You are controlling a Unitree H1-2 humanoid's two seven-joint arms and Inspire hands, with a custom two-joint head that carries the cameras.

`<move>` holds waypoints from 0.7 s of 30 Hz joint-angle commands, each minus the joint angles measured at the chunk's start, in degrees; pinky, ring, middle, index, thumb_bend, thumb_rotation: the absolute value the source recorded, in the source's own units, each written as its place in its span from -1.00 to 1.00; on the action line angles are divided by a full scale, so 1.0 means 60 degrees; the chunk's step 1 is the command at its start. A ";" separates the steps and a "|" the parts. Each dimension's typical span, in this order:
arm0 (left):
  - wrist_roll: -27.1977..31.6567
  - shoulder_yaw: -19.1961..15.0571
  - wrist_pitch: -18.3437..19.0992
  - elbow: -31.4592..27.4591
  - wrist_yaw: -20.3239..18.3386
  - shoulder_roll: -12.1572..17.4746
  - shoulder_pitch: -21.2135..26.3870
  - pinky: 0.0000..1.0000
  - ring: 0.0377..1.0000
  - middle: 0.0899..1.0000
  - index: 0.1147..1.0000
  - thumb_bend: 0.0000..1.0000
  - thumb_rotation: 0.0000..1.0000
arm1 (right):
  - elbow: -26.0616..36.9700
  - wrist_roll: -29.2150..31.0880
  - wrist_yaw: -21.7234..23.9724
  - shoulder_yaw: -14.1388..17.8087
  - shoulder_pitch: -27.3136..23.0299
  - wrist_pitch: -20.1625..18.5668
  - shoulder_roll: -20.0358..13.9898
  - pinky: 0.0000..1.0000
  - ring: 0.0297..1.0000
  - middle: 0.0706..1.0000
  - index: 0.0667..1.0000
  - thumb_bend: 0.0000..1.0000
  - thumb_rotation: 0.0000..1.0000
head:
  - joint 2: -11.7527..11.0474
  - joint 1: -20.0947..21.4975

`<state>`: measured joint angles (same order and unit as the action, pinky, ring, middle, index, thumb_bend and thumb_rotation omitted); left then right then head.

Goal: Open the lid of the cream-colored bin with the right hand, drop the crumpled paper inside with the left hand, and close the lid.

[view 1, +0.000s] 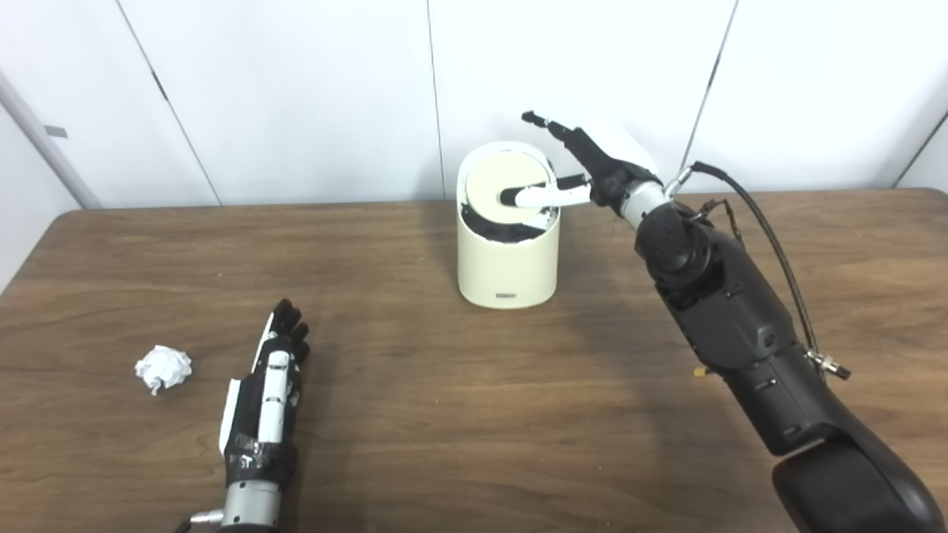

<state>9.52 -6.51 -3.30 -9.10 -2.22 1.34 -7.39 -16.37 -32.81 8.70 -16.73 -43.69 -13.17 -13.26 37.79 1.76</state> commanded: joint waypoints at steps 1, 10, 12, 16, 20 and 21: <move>0.0074 0.0086 -0.0103 -0.0019 -0.0036 -0.0091 -0.0238 1.00 0.98 0.97 1.00 -0.31 0.73 | 0.0159 -0.0064 -0.0110 0.0095 -0.0652 0.0162 -0.0149 0.73 0.84 0.83 0.79 0.43 0.09 | 0.0001 0.0010; 0.0085 0.0099 -0.0107 -0.0074 -0.0016 -0.0134 -0.0226 0.98 0.94 0.97 1.00 -0.32 0.66 | 0.0138 -0.0188 -0.0102 -0.0037 -0.0637 0.0292 -0.0230 0.81 0.85 0.84 0.81 0.44 -0.05 | 0.0036 -0.0010; 0.0116 0.0109 -0.0040 -0.0133 -0.0015 -0.0149 -0.0246 1.00 0.96 0.97 1.00 -0.34 0.67 | 0.0126 -0.0203 -0.0110 -0.0073 -0.0640 0.0323 -0.0238 0.82 0.85 0.83 0.80 0.48 -0.16 | 0.0041 -0.0018; 0.0089 0.0116 -0.0045 -0.0133 -0.0006 -0.0161 -0.0262 1.00 0.97 0.98 1.00 -0.31 0.68 | 0.0072 -0.0261 -0.0160 -0.0142 -0.0651 0.0401 -0.0244 0.83 0.85 0.83 0.80 0.58 -0.35 | 0.0045 -0.0023; 0.0134 0.0097 -0.0114 -0.0101 -0.0025 -0.0184 -0.0250 1.00 0.97 0.98 1.00 -0.32 0.69 | 0.0048 -0.0355 -0.0179 -0.0232 -0.0656 0.0406 -0.0244 0.86 0.85 0.83 0.80 0.61 -0.47 | 0.0041 -0.0026; 0.0142 0.0091 -0.0117 -0.0097 -0.0022 -0.0191 -0.0252 1.00 0.97 0.98 1.00 -0.32 0.69 | 0.0044 -0.0348 -0.0187 -0.0239 -0.0655 0.0403 -0.0235 0.86 0.85 0.83 0.80 0.61 -0.50 | 0.0041 -0.0026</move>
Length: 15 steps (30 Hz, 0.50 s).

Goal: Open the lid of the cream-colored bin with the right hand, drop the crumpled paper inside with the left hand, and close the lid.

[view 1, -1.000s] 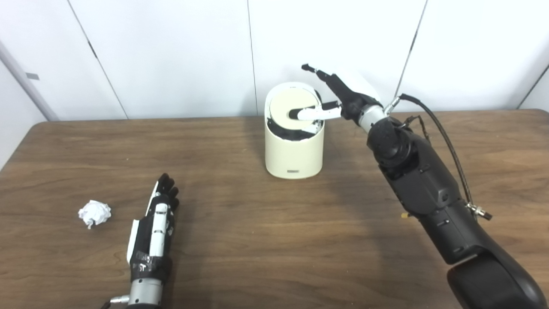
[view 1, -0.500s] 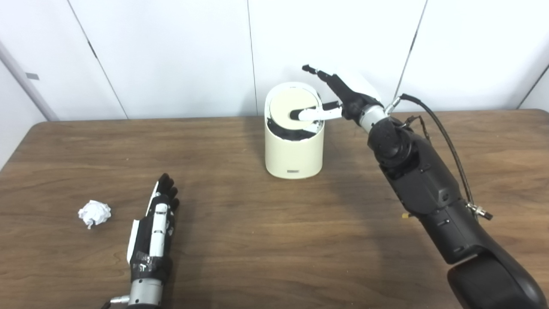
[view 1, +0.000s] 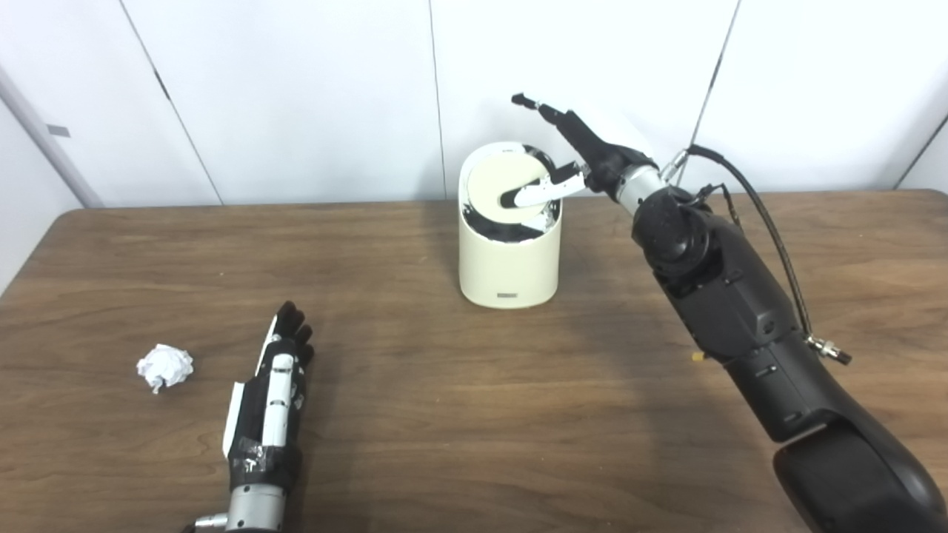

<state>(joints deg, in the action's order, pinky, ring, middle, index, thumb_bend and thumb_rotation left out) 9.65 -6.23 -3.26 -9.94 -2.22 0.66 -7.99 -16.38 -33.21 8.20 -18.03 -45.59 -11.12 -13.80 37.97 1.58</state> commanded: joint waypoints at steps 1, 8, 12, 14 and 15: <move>0.0111 0.0042 -0.0123 0.0042 -0.0012 -0.0083 -0.0156 1.00 0.97 0.98 1.00 -0.32 0.69 | 0.0040 -0.0276 -0.0115 -0.0026 -0.0336 0.0061 -0.0138 0.86 0.85 0.83 0.80 0.61 -0.54 | 0.0012 0.0003; 0.0070 0.0039 -0.0054 -0.0037 0.0054 -0.0135 -0.0163 1.00 0.97 0.96 1.00 -0.34 0.71 | 0.0047 -0.0385 -0.0152 -0.0134 -0.0336 -0.0021 -0.0174 0.86 0.86 0.84 0.80 0.61 -0.68 | 0.0050 -0.0008; 0.0010 0.0046 -0.0101 -0.0027 0.0052 -0.0120 -0.0167 0.99 0.96 0.96 1.00 -0.36 0.75 | 0.0055 -0.0411 -0.0162 -0.0179 -0.0324 -0.0031 -0.0190 0.86 0.85 0.84 0.81 0.61 -0.70 | 0.0050 -0.0008; -0.0026 0.0056 -0.0113 -0.0032 0.0050 -0.0110 -0.0169 0.99 0.96 0.96 1.00 -0.35 0.75 | 0.0047 -0.0451 -0.0192 -0.0197 -0.0317 -0.0064 -0.0186 0.86 0.85 0.83 0.81 0.61 -0.70 | 0.0050 -0.0008; -0.0028 0.0061 -0.0122 -0.0031 0.0040 -0.0103 -0.0165 0.99 0.96 0.96 1.00 -0.35 0.75 | 0.0041 -0.0464 -0.0211 -0.0200 -0.0311 -0.0066 -0.0183 0.85 0.85 0.83 0.80 0.61 -0.70 | 0.0050 -0.0008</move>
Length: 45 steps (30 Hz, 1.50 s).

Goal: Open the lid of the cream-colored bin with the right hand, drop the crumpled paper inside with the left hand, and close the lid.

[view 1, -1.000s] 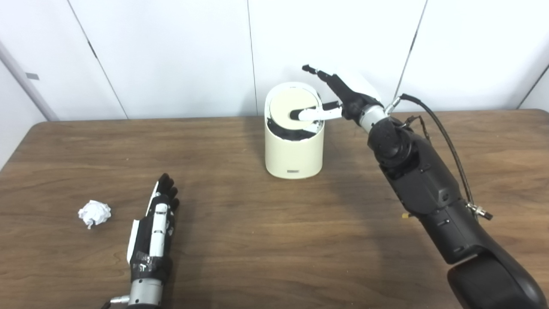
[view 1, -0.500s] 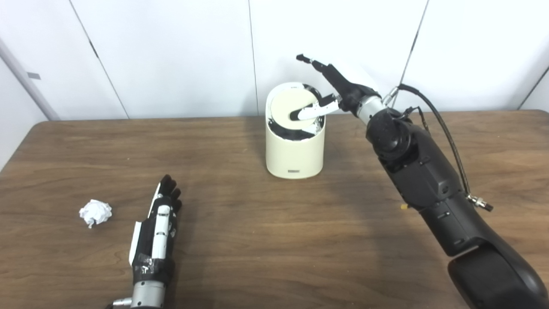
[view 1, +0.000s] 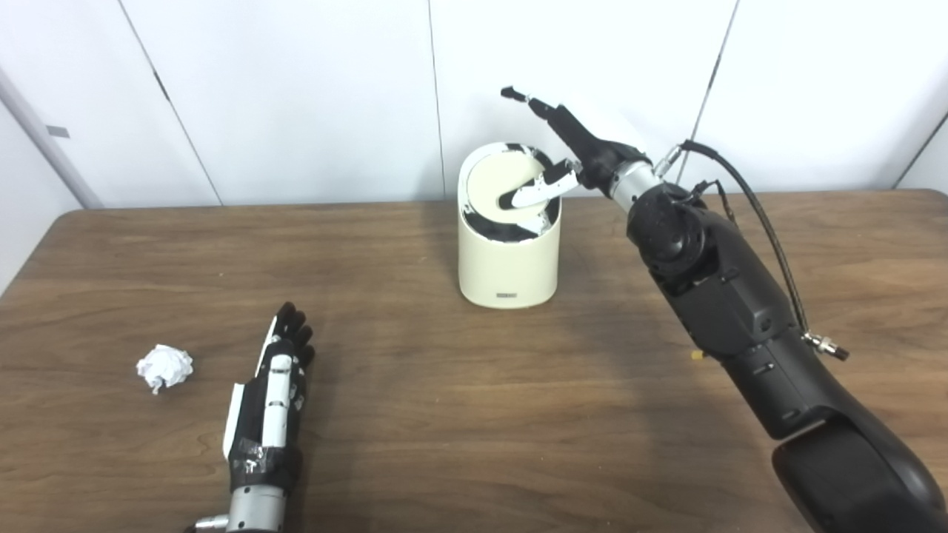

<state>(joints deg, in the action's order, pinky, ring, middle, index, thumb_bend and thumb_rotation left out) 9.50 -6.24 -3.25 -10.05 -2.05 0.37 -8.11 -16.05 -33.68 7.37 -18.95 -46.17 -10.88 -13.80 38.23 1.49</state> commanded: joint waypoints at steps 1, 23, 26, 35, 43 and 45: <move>-0.0004 0.0064 -0.0111 -0.0022 0.0015 -0.0058 -0.0143 0.99 0.96 0.96 1.00 -0.35 0.75 | -0.0018 -0.0379 -0.0087 -0.0039 -0.0209 -0.0094 -0.0180 0.84 0.84 0.83 0.80 0.61 -0.70 | 0.0020 0.0011; 0.0039 0.0072 -0.0035 -0.0009 0.0009 -0.0039 -0.0137 1.00 0.95 0.95 1.00 -0.38 0.67 | 0.1141 -0.0021 -0.0248 0.0690 -0.0242 -0.0273 0.0259 0.74 0.84 0.85 0.83 0.27 -0.11 | 0.0003 -0.0062; 0.0048 0.0077 -0.0071 0.0036 -0.0024 -0.0012 -0.0136 0.99 0.95 0.96 1.00 -0.37 0.65 | 0.1214 0.0092 -0.0233 0.0815 -0.0194 -0.0284 0.0264 0.69 0.82 0.83 0.83 0.25 -0.05 | 0.0003 -0.0062; 0.0088 -0.0020 -0.0105 0.0162 -0.0038 0.0096 -0.0115 0.99 0.96 0.96 1.00 -0.40 0.67 | 0.1675 0.0293 -0.0216 0.1286 0.0302 -0.0622 0.0078 0.69 0.81 0.83 0.80 0.04 0.13 | -0.0146 0.0059; 0.0105 -0.0122 -0.0255 0.0350 -0.0088 0.0238 -0.0064 1.00 0.96 0.95 0.99 -0.38 0.68 | 0.2641 0.0597 0.0177 0.1820 0.0903 -0.1471 -0.0296 0.63 0.80 0.84 0.82 -0.05 0.17 | -0.0191 0.0179; 0.0118 -0.0130 -0.0269 0.0370 -0.0109 0.0263 -0.0050 1.00 0.96 0.95 0.99 -0.37 0.68 | 0.2845 0.0655 0.0235 0.1907 0.1054 -0.1525 -0.0447 0.62 0.79 0.84 0.81 -0.04 0.17 | -0.0202 0.0175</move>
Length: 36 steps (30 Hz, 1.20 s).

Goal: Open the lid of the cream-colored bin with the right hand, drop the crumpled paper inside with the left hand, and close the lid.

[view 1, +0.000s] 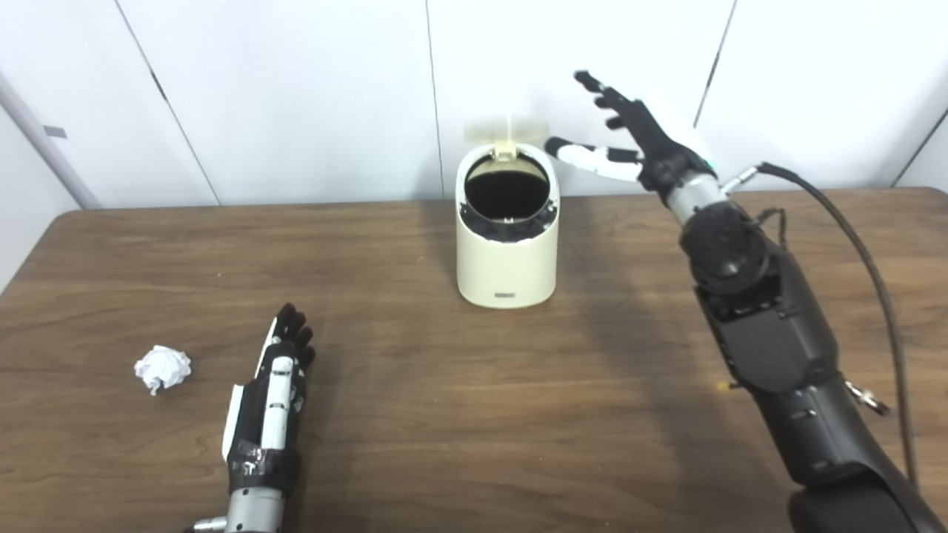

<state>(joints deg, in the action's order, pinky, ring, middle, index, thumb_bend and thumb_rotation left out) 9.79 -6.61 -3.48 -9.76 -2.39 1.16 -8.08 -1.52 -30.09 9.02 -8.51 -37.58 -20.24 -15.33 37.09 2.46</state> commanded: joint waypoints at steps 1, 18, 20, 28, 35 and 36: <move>0.0102 -0.0076 -0.0238 0.0334 -0.0073 0.0140 -0.0051 1.00 0.96 0.96 1.00 -0.37 0.68 | 0.0489 0.0103 -0.0062 0.0222 -0.0296 0.0096 -0.0259 0.59 0.77 0.82 0.79 -0.04 0.17 | -0.0011 0.0021; 0.0407 -0.0188 -0.0221 0.0402 -0.0203 0.0301 -0.0017 1.00 0.99 0.98 1.00 -0.38 0.69 | 0.1918 0.3849 0.0486 0.2478 0.1424 -0.0927 -0.0022 0.81 0.83 0.86 0.77 -0.14 0.25 | -0.0088 0.0312; 0.0404 -0.0207 -0.0182 0.0372 -0.0190 0.0320 -0.0032 1.00 0.99 0.98 0.99 -0.41 0.69 | 0.2071 0.4174 0.0410 0.2686 0.1738 -0.1026 0.0058 0.91 0.89 0.89 0.81 -0.08 0.43 | -0.0103 0.0385; 0.0722 -0.0313 -0.0166 0.0350 -0.0291 0.0407 -0.0038 1.00 1.00 0.99 1.00 -0.46 0.68 | 0.2353 0.5882 0.0244 0.3539 0.2789 -0.1057 0.0446 1.00 0.99 0.99 0.87 0.01 0.59 | -0.0079 0.0539; 0.0866 -0.0393 -0.0062 0.0331 -0.0348 0.0499 -0.0001 1.00 1.00 1.00 1.00 -0.38 0.63 | 0.2776 0.6813 0.0208 0.3745 0.3867 -0.0540 0.0660 1.00 1.00 0.99 0.90 0.04 0.84 | -0.0034 0.0654; 0.0859 -0.0395 -0.0056 0.0327 -0.0357 0.0508 0.0002 1.00 1.00 1.00 1.00 -0.39 0.64 | 0.2812 0.6843 0.0178 0.3734 0.3986 -0.0420 0.0695 1.00 1.00 0.99 0.89 0.06 0.89 | -0.0034 0.0654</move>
<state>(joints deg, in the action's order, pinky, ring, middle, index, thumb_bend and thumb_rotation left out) 14.65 -8.52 -3.36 -8.92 -4.31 3.47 -7.46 12.93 9.86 10.26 13.56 -12.54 -26.27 -10.85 36.83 6.33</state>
